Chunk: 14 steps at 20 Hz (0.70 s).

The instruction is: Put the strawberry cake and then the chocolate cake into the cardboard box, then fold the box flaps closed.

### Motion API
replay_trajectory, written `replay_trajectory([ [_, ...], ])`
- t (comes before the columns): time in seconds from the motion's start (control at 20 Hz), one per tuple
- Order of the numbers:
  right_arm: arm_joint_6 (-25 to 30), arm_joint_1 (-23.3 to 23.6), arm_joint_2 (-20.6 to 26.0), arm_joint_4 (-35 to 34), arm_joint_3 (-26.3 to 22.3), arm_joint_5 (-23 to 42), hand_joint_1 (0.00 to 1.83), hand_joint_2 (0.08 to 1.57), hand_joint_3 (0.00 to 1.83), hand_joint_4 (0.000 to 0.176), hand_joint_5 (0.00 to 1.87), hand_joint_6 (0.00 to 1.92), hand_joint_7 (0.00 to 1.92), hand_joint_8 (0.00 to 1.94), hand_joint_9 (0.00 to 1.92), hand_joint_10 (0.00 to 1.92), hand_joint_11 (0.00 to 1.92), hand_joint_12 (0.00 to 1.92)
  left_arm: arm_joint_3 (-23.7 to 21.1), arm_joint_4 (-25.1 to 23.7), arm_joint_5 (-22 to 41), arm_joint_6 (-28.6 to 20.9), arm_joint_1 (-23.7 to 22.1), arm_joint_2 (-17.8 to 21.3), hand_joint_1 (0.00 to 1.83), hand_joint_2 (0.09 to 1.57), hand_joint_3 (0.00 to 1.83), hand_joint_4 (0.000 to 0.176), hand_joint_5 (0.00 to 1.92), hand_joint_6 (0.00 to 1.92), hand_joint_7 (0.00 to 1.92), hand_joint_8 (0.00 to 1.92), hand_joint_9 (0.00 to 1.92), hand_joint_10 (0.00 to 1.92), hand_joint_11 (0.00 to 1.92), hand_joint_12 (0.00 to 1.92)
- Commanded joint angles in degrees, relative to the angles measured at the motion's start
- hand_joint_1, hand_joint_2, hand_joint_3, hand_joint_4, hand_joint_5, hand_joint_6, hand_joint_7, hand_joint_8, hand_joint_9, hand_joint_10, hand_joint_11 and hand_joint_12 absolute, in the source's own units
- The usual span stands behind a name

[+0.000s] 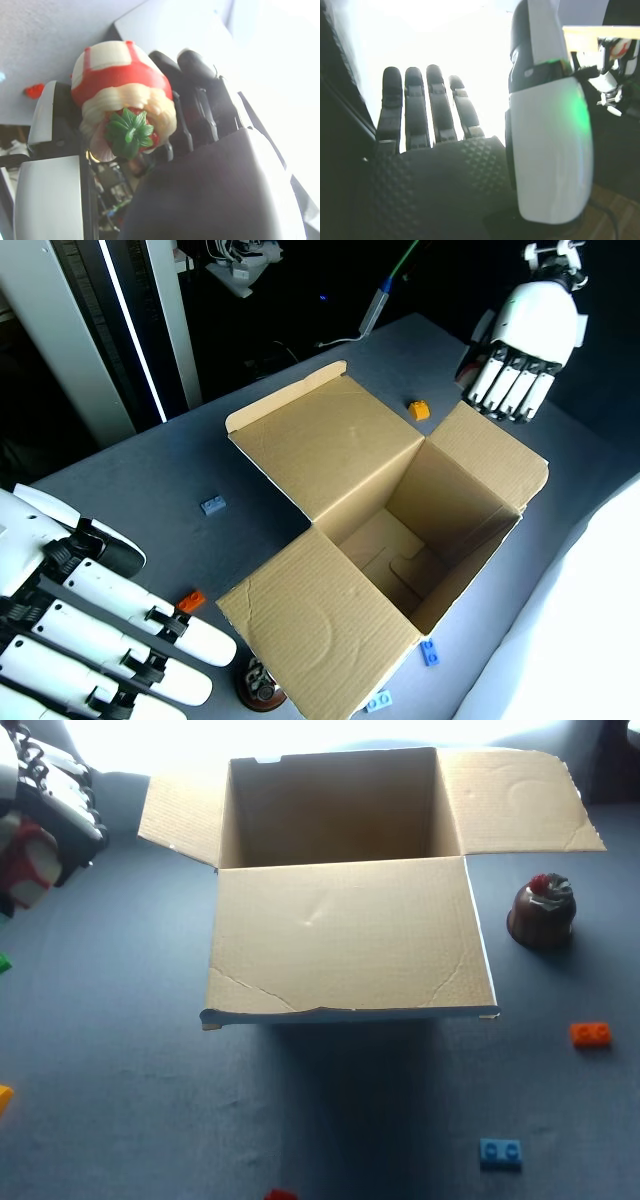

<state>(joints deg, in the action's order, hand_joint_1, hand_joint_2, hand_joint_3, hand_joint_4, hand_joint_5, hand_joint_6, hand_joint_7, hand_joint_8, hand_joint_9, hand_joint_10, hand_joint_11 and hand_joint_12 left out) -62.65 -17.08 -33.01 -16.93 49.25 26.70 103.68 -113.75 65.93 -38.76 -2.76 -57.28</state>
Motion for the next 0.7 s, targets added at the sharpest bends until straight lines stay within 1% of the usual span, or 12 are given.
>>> replay_trajectory([
  [0.0,-0.1,0.6,0.9,0.1,0.0,7.3,0.89,0.99,0.01,0.0,0.05,0.0,0.17,0.0,0.18,0.0,0.0,0.47,0.7,4.1,0.4,-0.4,-1.4,0.2,1.12,1.3,0.0,0.0,0.63,1.41,0.67,1.59,0.43,1.51,0.2,1.89],
  [0.1,-0.1,0.6,0.9,0.1,0.0,7.3,0.91,0.97,0.0,0.0,0.07,0.01,0.17,0.0,0.18,0.0,0.0,0.49,1.5,3.0,1.1,-1.0,-3.2,-0.3,1.13,1.29,0.0,0.0,0.64,1.4,0.69,1.57,0.43,1.49,0.2,1.89],
  [0.2,-0.1,0.6,0.9,0.1,-0.1,7.1,0.91,0.98,0.0,0.0,0.07,0.0,0.18,0.0,0.19,0.0,0.0,0.52,1.4,1.3,2.2,-2.0,-5.2,-0.5,1.12,1.3,0.0,0.0,0.62,1.41,0.67,1.61,0.43,1.56,0.2,1.92],
  [0.35,-0.8,0.6,0.9,0.1,-0.1,7.7,0.93,0.96,0.0,0.0,0.1,0.01,0.19,0.0,0.21,0.01,0.0,0.61,1.4,-0.3,3.1,-2.6,-7.7,-0.6,1.13,1.29,0.0,0.0,0.65,1.39,0.67,1.6,0.44,1.57,0.21,1.91],
  [0.4,-0.9,0.6,0.9,0.1,-0.1,7.8,0.94,0.96,0.0,0.0,0.1,0.01,0.2,0.0,0.21,0.0,0.0,0.62,1.4,-0.7,3.6,-2.6,-8.8,-0.7,1.13,1.29,0.0,0.0,0.65,1.39,0.67,1.59,0.44,1.56,0.2,1.91],
  [0.45,-0.9,0.8,0.9,0.1,-0.1,7.8,0.96,0.95,0.0,0.0,0.11,0.01,0.2,0.0,0.21,0.0,0.0,0.61,1.3,-1.2,4.4,-2.6,-9.8,-0.8,1.12,1.3,0.0,0.0,0.64,1.4,0.66,1.61,0.43,1.53,0.17,1.9],
  [0.5,-0.9,0.9,0.9,0.1,-0.1,7.8,0.95,0.97,0.0,0.0,0.08,0.0,0.18,0.0,0.19,0.0,0.0,0.54,1.0,-1.8,5.0,-2.6,-10.7,-0.9,1.11,1.31,0.0,0.0,0.61,1.43,0.66,1.62,0.42,1.51,0.16,1.91],
  [0.55,-0.9,0.9,0.9,0.1,-0.2,7.8,0.96,0.99,0.01,0.0,0.07,0.0,0.18,0.0,0.17,0.01,0.0,0.45,0.7,-2.2,5.5,-2.6,-11.5,-0.9,1.13,1.3,0.0,0.0,0.61,1.41,0.69,1.59,0.46,1.5,0.22,1.88],
  [0.6,-0.9,0.9,0.9,0.1,-0.2,7.8,0.97,0.98,0.0,0.0,0.07,0.0,0.16,0.0,0.18,0.01,0.0,0.5,0.2,-2.8,6.0,-2.6,-12.2,-0.9,1.13,1.29,0.0,0.0,0.63,1.4,0.7,1.57,0.48,1.49,0.27,1.85],
  [0.65,-0.9,0.9,0.9,0.1,-0.2,7.8,0.96,0.98,0.0,0.0,0.07,0.0,0.15,0.0,0.17,0.0,0.0,0.51,0.0,-2.8,6.2,-2.6,-12.5,-0.9,1.13,1.29,0.0,0.0,0.63,1.39,0.7,1.56,0.48,1.47,0.26,1.82],
])
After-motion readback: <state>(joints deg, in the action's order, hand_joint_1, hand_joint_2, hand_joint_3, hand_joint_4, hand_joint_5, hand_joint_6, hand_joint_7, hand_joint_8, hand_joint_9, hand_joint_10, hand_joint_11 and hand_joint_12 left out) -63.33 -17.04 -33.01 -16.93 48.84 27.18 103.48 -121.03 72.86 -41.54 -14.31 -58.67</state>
